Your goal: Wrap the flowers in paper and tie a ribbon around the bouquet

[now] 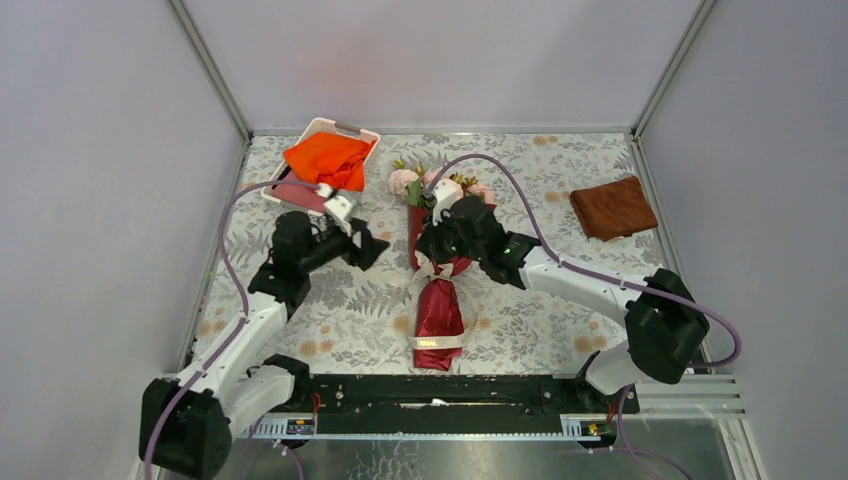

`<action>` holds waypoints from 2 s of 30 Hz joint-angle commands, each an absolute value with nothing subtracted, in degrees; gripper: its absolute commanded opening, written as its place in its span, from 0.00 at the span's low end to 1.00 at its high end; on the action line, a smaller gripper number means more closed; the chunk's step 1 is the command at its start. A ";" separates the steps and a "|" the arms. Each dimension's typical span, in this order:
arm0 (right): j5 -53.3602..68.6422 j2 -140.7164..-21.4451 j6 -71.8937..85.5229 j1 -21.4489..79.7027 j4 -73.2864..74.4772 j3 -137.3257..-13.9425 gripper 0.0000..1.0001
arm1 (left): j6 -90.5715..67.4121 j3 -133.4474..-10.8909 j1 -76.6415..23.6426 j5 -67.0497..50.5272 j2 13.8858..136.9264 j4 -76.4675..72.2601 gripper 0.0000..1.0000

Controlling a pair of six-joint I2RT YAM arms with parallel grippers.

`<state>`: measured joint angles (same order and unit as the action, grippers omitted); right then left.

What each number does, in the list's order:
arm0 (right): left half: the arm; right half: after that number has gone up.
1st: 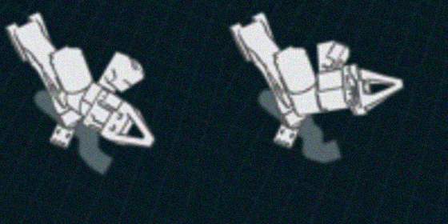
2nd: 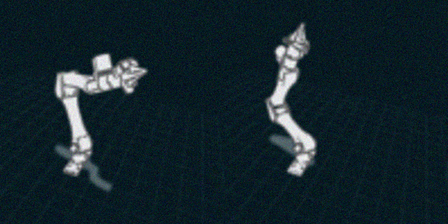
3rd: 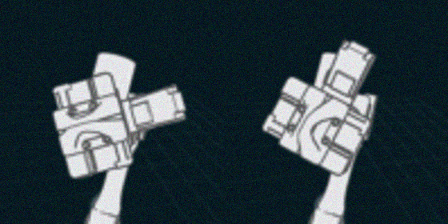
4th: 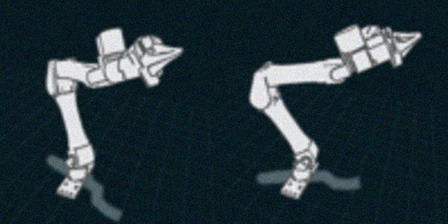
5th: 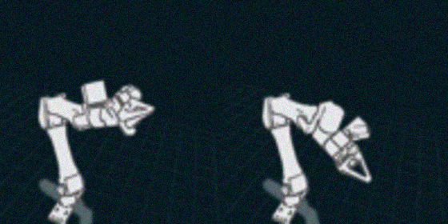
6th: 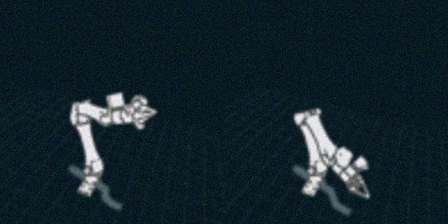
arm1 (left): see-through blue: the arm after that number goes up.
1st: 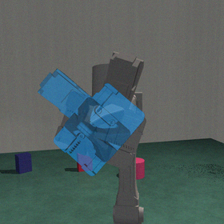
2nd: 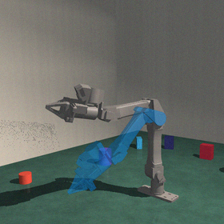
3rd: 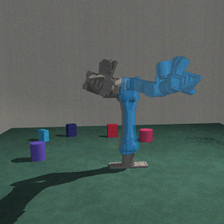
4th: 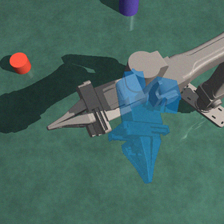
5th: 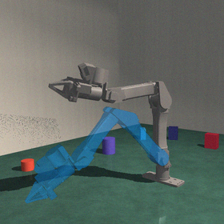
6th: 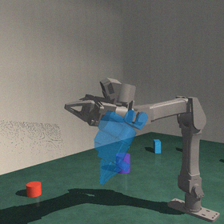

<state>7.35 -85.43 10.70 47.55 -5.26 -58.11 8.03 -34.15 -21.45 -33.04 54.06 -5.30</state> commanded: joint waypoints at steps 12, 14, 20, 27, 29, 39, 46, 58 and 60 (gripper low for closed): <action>8.21 -98.01 -9.23 61.43 12.91 -74.06 1.00 | -17.79 -25.01 -7.56 -22.61 59.03 -19.78 0.83; 10.17 -91.88 -9.27 61.27 12.47 -71.22 1.00 | -16.65 -24.44 -7.56 -23.90 59.15 -21.28 0.84; 8.86 -76.58 -4.37 58.57 12.96 -60.94 0.99 | -6.37 -23.82 -8.03 -40.26 58.26 -25.94 0.78; 9.47 -74.69 21.32 37.23 5.89 -41.66 0.61 | 13.68 -25.80 -16.40 -51.26 58.42 -18.96 0.58; 11.86 -76.44 21.12 37.18 4.63 -40.12 0.62 | 17.64 -26.47 -18.41 -52.02 58.93 -16.16 0.56; 15.21 -84.66 17.83 37.26 0.77 -38.41 0.67 | 25.89 -28.50 -25.52 -47.81 63.02 -12.53 0.57; 14.66 -76.04 12.92 37.31 11.09 -42.78 0.66 | 26.80 -29.08 -26.63 -47.84 63.78 -12.13 0.58; 10.44 -83.74 17.85 41.54 11.61 -41.06 0.58 | 26.84 -29.88 -27.86 -46.96 65.56 -13.54 0.58; 6.93 -84.90 18.46 41.57 11.64 -41.06 0.41 | 26.89 -29.99 -28.38 -46.27 65.57 -13.86 0.58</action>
<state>11.16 -83.15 16.56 40.86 12.64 -40.95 25.67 -28.38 -27.18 -47.40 65.39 -12.36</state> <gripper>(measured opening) 0.557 0.579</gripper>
